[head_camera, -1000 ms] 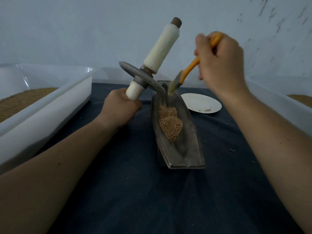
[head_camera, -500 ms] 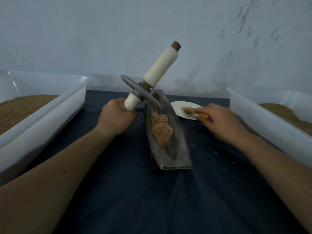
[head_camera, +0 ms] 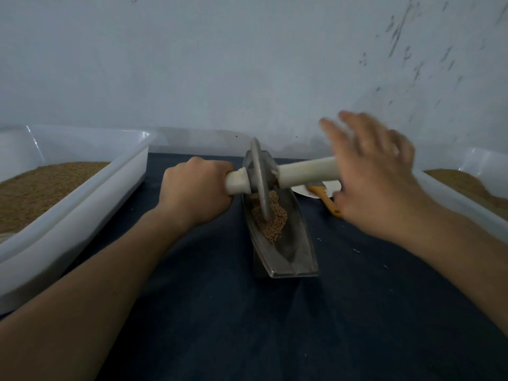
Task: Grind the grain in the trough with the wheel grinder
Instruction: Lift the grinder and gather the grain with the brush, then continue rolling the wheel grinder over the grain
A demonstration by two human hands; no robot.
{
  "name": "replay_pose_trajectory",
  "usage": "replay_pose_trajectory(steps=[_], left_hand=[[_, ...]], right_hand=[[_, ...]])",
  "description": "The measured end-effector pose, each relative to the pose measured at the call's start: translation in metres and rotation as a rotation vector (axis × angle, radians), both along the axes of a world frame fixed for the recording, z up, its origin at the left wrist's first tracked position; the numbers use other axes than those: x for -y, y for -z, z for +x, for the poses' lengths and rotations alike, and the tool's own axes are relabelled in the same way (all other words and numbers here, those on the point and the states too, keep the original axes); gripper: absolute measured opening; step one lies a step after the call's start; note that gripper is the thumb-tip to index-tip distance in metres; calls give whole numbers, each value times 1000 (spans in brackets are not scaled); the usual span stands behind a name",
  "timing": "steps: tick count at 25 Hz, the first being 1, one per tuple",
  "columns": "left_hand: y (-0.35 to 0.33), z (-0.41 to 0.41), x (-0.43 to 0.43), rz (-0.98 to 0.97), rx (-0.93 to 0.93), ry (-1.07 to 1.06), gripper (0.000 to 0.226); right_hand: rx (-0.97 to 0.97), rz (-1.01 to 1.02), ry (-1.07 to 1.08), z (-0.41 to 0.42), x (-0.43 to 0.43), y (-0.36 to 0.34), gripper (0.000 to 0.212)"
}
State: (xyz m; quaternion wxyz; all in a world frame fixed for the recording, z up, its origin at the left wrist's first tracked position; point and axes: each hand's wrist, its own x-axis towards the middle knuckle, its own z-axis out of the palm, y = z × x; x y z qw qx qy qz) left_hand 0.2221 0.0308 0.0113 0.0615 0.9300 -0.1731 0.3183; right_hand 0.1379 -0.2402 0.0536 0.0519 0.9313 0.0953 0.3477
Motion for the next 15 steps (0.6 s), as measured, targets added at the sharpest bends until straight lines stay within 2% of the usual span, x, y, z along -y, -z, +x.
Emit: replay_pose_trajectory(steps=[1, 2, 4, 5, 7, 10, 13, 15], left_hand=[[-4, -4, 2, 55, 7, 10, 14], [-7, -8, 5, 101, 7, 21, 14], [-9, -11, 8, 178, 14, 33, 19], [-10, -12, 8, 205, 17, 27, 22], [-7, -7, 9, 237, 18, -14, 24], [0, 9, 16, 254, 5, -116, 22], [2, 24, 20, 182, -65, -165, 8], [-1, 29, 22, 167, -115, -164, 7]], right_hand=[[-114, -132, 50, 2, -8, 1, 86], [-209, -208, 68, 7, -12, 2, 69], [-340, -213, 36, 22, -14, -2, 32], [-395, -181, 23, 29, -13, -3, 26], [-416, -135, -7, 50, -11, 1, 26], [-323, -141, -28, 82, -14, 11, 20], [-245, -148, -34, 106, -20, 11, 20], [-270, -156, -51, 111, -23, 8, 20]])
